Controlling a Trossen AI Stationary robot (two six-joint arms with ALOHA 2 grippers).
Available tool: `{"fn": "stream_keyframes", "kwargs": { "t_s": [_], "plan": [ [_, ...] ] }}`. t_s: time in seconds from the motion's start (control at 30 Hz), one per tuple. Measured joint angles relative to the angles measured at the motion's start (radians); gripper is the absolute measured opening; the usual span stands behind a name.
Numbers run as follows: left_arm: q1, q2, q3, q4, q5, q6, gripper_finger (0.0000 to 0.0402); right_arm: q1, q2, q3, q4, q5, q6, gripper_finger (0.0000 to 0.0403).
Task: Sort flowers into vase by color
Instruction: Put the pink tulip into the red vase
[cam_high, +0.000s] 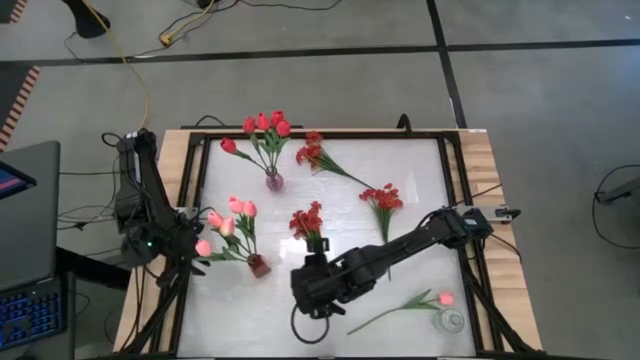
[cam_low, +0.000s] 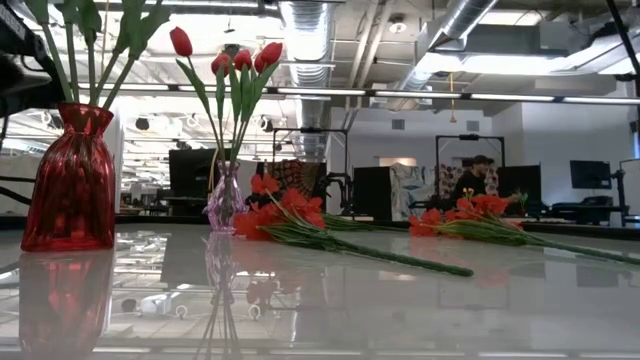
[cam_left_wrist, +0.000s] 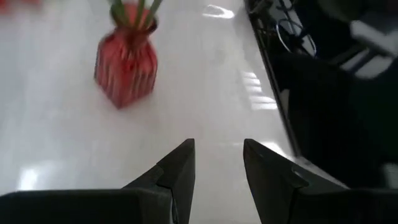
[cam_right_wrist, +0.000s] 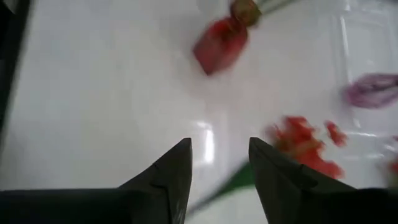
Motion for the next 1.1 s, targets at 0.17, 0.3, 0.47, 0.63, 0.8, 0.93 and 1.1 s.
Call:
{"fn": "stream_keyframes", "kwargs": {
  "t_s": [0.17, 0.3, 0.47, 0.63, 0.8, 0.93, 1.1],
  "plan": [
    [0.094, 0.000, 0.015, -0.109, 0.113, -0.207, 0.0123, 0.001, -0.061, -0.123, -0.054, 0.022, -0.069, 0.0167],
    [0.218, -0.004, 0.080, -0.199, 0.153, -0.196, 0.0123, -0.031, -0.176, -0.353, 0.022, 0.020, -0.100, 0.0158],
    [0.389, -0.003, 0.185, -0.316, 0.120, -0.081, 0.0123, -0.101, -0.433, -0.786, 0.319, 0.020, -0.097, 0.0150],
    [0.540, -0.002, 0.213, -0.298, 0.077, 0.107, 0.0123, -0.190, -0.688, -1.121, 0.617, 0.016, -0.057, 0.0146],
    [0.674, -0.002, 0.213, -0.304, 0.052, 0.183, 0.0123, -0.287, -0.807, -1.263, 0.686, 0.008, 0.104, 0.0146],
    [0.742, -0.002, 0.205, -0.259, 0.052, 0.251, 0.0123, -0.319, -0.831, -1.289, 0.664, -0.010, 0.204, 0.0146],
    [0.802, -0.002, 0.112, -0.102, 0.108, 0.383, 0.0123, -0.304, -0.825, -1.290, 0.621, -0.044, 0.236, 0.0146]
  ]
}}
